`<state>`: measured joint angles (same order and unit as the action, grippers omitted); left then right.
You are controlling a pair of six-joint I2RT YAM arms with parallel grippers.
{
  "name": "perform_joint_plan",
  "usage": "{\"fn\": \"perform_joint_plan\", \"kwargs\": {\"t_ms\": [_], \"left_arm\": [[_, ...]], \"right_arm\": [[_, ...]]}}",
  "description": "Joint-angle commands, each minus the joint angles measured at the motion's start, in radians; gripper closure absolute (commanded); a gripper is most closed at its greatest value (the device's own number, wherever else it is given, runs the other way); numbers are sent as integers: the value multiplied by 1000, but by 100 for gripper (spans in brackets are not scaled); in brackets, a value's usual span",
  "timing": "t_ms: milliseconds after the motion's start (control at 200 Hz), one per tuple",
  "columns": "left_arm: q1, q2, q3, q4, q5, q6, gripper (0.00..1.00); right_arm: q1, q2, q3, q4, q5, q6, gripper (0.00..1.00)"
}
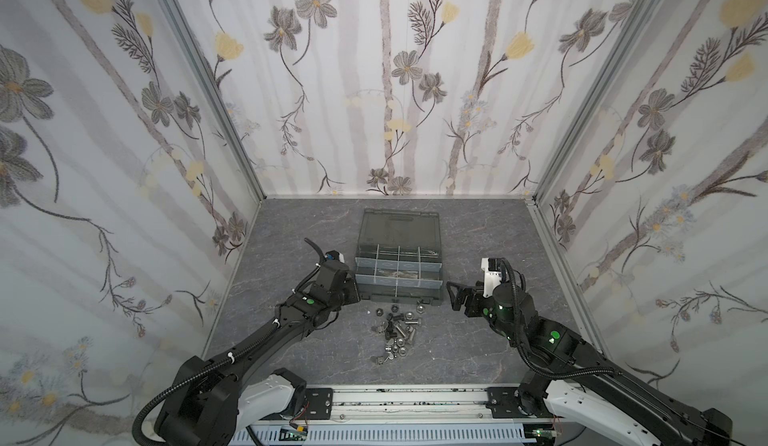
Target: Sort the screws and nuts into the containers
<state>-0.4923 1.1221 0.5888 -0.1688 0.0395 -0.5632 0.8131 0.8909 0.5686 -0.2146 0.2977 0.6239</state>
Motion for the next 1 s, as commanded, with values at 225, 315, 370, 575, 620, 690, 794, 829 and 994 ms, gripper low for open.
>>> {"fn": "perform_joint_plan", "kwargs": {"t_ms": [225,315,370,575,620,690,794,829,994], "left_arm": [[8,119,52,35,118,41,90],[9,118,61,37,88,47,90],[9,131,77,35,88,56,90],[9,235,132,37,106,52,77],[9,248,142,37,112,59,72],[9,251,150,37,98,66,63],[9,243,152,36,93,61,58],[9,240,151,35,97,58,57],[9,211,121,35,114,43,54]], "right_arm": [[1,74,37,62,-4,-7,0],[1,75,45,66,-12,-9,0],[1,78,48,66,-11,-9,0],[1,101,57,88,-19,-14,0],[1,107,64,88,-17,-23,0],[1,117,75,84,-15,-33,0],[1,119,75,89,-12,-33,0],[1,118,74,93,-11,-33,0],[0,115,54,107,8,-18,0]]}}
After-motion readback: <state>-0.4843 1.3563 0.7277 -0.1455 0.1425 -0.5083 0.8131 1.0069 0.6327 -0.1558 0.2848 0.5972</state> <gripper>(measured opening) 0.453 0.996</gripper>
